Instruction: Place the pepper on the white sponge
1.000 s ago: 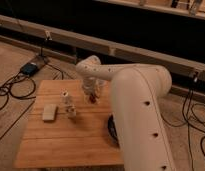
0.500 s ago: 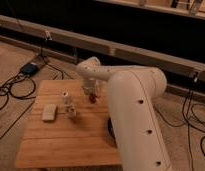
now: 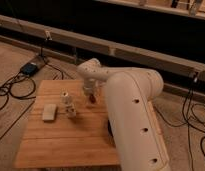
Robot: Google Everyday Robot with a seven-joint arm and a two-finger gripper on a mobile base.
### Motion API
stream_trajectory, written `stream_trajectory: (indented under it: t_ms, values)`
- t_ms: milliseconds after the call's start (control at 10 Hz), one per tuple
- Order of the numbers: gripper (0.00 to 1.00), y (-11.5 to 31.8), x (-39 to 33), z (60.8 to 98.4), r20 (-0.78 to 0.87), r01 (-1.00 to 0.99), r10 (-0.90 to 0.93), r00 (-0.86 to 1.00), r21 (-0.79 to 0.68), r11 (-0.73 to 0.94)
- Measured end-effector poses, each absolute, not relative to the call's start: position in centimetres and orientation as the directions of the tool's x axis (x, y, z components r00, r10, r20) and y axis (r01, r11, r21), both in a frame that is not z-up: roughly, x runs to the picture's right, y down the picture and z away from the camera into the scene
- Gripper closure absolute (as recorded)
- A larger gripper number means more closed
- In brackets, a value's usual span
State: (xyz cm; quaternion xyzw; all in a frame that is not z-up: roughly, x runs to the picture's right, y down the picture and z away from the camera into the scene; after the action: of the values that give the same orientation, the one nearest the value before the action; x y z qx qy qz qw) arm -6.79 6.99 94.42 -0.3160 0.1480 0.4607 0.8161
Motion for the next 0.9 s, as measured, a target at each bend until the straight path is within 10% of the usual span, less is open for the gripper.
stream_trajectory:
  t_ms: [500, 900]
  values:
    - [0.4, 7.49, -7.12, 95.23, -0.538, -0.849, 0.658, 0.527, -0.377, 0.371]
    - [0.81, 7.87, -6.96, 95.54, -0.547, -0.853, 0.656, 0.52, -0.369, 0.369]
